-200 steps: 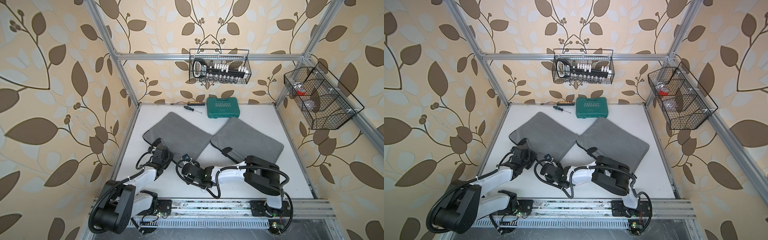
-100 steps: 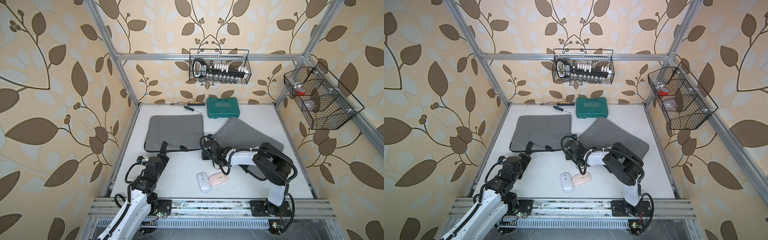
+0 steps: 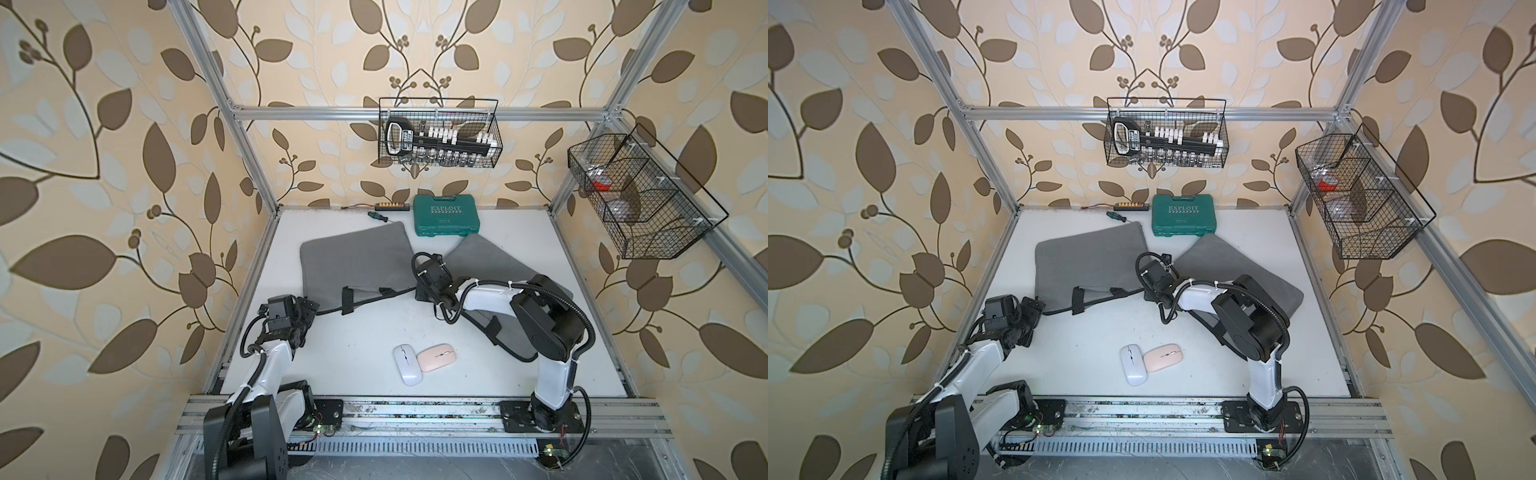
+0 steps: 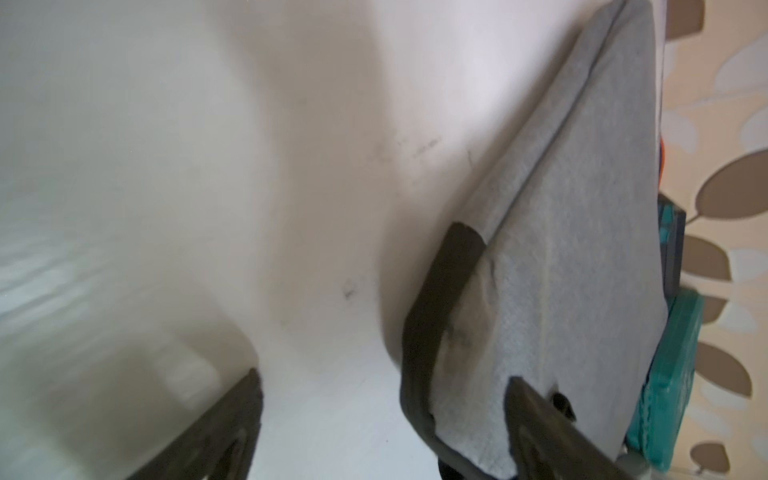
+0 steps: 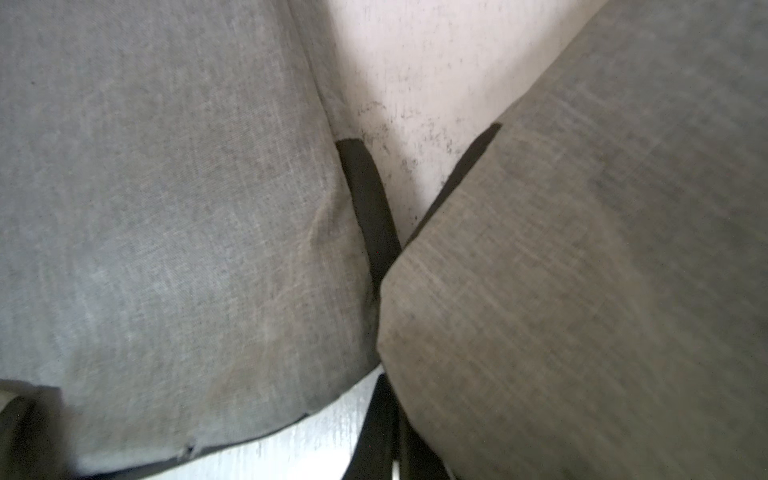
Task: Put the mouse into the laptop bag
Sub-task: Unzip the zipper on the zippered laptop bag.
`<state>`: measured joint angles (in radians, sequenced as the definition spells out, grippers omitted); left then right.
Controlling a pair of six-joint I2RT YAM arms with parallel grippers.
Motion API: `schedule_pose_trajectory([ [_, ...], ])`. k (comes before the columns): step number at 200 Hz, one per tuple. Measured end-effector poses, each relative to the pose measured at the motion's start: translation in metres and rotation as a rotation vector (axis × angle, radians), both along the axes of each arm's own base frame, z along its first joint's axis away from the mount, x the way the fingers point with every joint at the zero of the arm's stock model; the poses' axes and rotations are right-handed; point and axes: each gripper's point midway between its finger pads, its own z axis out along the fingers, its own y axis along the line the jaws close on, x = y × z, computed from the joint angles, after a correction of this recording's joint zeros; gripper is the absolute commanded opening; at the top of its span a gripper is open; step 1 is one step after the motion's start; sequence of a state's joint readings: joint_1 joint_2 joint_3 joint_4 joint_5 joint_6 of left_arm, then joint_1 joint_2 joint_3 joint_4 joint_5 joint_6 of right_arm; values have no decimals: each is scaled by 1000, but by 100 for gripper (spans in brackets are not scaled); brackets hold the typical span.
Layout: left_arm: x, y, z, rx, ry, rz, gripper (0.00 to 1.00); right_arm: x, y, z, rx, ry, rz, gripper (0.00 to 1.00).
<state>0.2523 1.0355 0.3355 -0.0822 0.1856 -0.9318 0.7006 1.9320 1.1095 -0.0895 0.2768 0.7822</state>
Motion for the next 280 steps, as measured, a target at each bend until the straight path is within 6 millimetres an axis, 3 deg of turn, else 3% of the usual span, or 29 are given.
schedule_pose_trajectory([
  [36,18,-18,-1,-79,-51,-96,30,-7,16,-3,-23,3,21,0],
  [54,24,-19,-3,-75,-72,-120,16,-14,33,-3,-27,2,38,0],
  [111,26,-2,-5,-15,-112,-61,6,-32,82,-3,-88,-10,93,0],
  [161,-5,1,3,13,-148,13,6,-32,94,-3,-69,-5,114,0],
  [169,-13,0,3,13,-151,29,10,-30,94,-3,-60,0,118,0],
  [175,-18,-1,3,9,-152,37,19,-27,93,-3,-49,5,120,0],
  [180,-22,-2,3,2,-155,44,33,-23,91,-3,-39,9,117,0],
  [190,-30,-8,3,-15,-159,35,69,-13,87,-2,-13,17,111,0],
  [197,-34,-14,6,-32,-171,24,85,-5,82,-1,7,22,106,0],
  [206,-39,-19,9,-47,-178,12,98,5,74,-1,26,28,96,0],
  [237,-45,-25,18,-54,-201,-8,99,48,49,4,53,20,51,0],
  [262,-48,-29,4,-86,-111,-22,99,77,46,8,55,10,38,0],
  [280,-38,-30,3,-106,-55,-48,99,98,45,12,52,7,33,0],
])
